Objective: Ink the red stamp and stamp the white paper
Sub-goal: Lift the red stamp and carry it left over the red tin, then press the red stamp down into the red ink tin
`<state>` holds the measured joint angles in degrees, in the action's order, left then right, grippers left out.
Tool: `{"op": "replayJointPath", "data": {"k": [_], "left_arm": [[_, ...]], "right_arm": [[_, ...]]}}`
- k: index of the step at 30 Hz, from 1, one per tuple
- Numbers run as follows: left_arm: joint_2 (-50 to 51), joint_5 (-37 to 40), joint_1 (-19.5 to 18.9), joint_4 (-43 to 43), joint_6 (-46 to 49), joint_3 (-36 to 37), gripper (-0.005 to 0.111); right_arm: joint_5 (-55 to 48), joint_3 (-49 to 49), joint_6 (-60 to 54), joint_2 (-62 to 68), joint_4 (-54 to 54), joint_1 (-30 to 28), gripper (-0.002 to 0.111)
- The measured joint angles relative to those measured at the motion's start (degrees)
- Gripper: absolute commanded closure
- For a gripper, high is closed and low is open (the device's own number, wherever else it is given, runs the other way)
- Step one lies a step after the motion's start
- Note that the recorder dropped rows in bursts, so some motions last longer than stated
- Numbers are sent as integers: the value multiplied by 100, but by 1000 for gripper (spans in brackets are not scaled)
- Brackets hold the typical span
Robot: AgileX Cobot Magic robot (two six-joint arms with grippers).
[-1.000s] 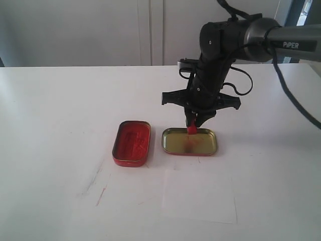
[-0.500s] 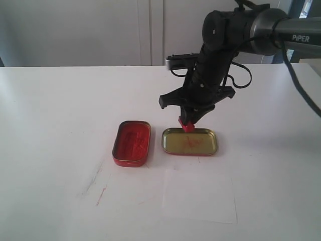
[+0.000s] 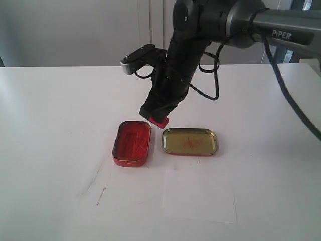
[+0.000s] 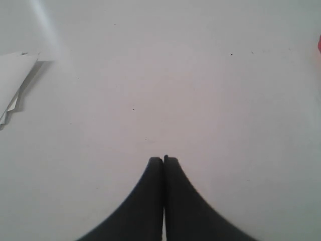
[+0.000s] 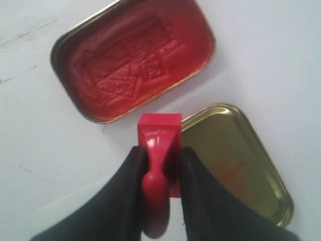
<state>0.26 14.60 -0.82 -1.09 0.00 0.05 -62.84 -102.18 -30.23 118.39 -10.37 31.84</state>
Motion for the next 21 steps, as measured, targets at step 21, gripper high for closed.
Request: {"op": "replayJointPath", "data": {"k": [21], "left_arm": [[0, 0, 0, 0, 0, 0, 107]], "right_arm": [[-684, -1394, -745, 945, 121, 634, 108]]}}
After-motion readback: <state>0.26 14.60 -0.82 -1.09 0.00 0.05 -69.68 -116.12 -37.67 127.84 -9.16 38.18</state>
